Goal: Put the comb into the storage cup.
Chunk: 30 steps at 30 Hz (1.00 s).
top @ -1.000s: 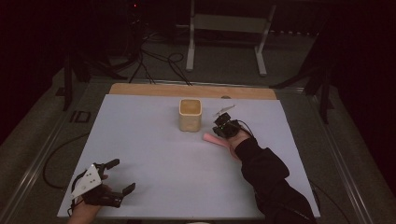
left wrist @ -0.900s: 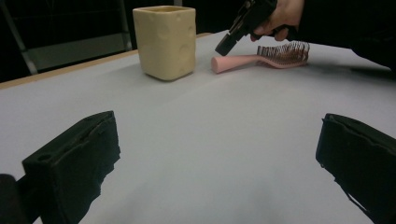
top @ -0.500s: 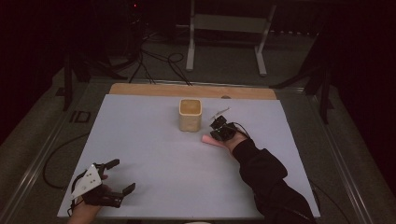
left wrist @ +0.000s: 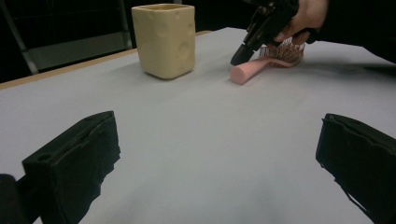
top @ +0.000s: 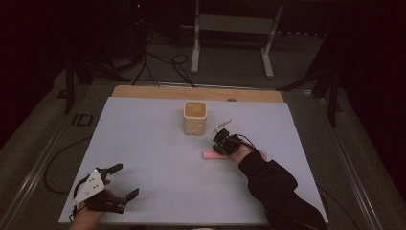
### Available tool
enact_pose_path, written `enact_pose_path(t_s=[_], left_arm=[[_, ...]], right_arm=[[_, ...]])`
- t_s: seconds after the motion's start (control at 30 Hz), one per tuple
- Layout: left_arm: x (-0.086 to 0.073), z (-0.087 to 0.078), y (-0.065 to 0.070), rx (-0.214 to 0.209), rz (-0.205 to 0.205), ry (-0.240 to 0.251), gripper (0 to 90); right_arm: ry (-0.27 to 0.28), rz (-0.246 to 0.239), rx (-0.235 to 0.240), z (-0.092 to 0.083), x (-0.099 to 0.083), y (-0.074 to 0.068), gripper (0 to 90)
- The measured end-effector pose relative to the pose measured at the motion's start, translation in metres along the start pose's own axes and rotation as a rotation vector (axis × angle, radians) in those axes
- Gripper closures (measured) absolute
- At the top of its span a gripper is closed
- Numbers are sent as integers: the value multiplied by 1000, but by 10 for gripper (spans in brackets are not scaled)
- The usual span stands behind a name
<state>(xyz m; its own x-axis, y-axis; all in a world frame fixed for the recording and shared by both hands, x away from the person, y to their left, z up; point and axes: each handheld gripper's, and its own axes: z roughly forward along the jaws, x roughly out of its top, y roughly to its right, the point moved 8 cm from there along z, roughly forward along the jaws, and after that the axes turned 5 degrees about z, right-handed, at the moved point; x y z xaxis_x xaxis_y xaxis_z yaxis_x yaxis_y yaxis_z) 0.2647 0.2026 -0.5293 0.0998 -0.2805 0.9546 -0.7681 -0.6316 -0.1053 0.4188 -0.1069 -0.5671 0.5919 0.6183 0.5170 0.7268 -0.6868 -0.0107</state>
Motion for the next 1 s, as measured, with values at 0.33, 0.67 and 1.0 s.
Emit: enact_pose_path(t_s=[0.33, 0.67, 1.0], left_arm=[[-1, 0, 0, 0, -1, -3, 0], [0, 0, 0, -3, 0, 4, 0], [1, 0, 0, -3, 1, 5, 0]], right_arm=[[9, -42, 41, -10, -14, -26, 900], [24, -57, 70, -23, -36, -40, 900], [26, -65, 88, -44, -61, -50, 900]])
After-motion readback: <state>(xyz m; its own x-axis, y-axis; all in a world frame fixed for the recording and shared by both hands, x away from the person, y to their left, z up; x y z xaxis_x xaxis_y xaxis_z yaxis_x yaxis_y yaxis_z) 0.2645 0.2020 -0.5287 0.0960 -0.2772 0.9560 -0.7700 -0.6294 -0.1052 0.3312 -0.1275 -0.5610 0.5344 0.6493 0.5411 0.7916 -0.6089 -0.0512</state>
